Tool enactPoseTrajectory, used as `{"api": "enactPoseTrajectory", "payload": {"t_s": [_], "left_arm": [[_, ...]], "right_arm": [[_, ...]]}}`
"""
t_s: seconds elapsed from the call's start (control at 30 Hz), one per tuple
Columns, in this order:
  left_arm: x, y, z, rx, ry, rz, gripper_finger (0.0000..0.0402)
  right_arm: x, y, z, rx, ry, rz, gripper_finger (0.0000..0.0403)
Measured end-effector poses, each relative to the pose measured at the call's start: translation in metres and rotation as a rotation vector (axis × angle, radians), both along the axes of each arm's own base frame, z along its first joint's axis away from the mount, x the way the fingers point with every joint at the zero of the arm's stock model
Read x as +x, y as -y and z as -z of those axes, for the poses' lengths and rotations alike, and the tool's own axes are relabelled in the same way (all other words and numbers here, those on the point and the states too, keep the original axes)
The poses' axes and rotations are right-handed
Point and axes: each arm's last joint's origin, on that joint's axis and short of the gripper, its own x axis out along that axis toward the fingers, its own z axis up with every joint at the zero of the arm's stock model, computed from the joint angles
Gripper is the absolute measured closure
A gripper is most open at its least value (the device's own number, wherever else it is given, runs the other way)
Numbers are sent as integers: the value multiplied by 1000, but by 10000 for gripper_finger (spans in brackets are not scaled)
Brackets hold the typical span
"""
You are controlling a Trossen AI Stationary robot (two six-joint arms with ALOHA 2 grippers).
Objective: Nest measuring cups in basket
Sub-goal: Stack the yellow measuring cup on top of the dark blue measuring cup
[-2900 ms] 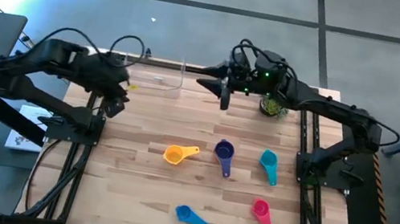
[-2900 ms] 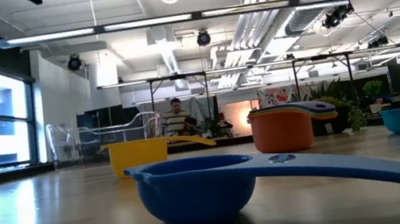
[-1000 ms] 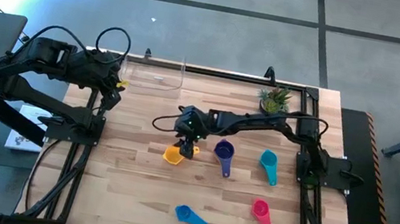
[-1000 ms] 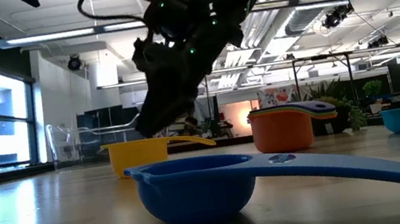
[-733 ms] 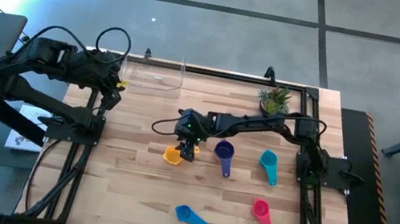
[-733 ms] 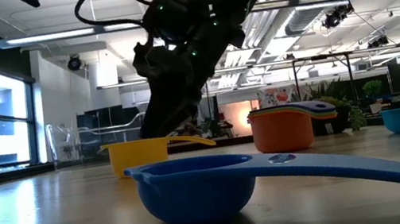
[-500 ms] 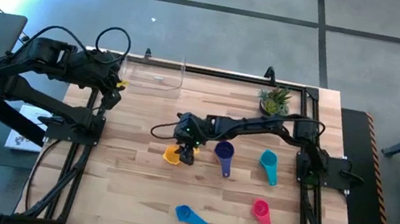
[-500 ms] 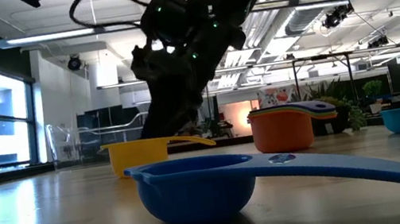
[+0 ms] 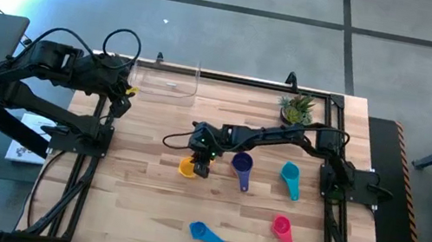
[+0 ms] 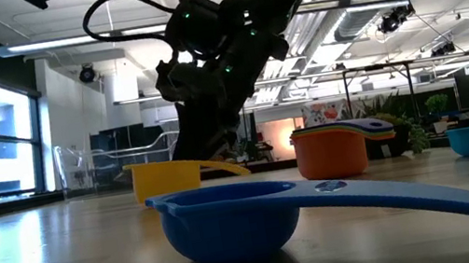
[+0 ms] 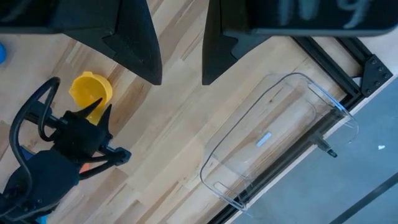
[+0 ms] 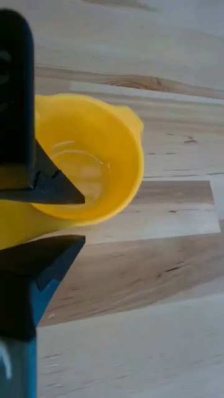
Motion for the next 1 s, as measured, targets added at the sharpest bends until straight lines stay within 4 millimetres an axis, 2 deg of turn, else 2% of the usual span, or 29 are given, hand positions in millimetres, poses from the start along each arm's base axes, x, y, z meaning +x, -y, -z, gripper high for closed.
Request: {"api": "enactPoseTrajectory", "payload": {"t_s": [0.37, 0.63, 0.83, 1.0], "left_arm": [[0, 0, 0, 0, 0, 0, 298], [0, 0, 0, 6, -2, 2, 298], [0, 0, 0, 16, -11, 19, 298], [0, 0, 0, 20, -14, 26, 298]], "right_arm": [[-1, 1, 0, 59, -29, 76, 388], [-2, 6, -1, 163, -75, 234, 397], [5, 8, -19, 212, -109, 367, 398], [12, 8, -44, 256, -131, 482, 398]]}}
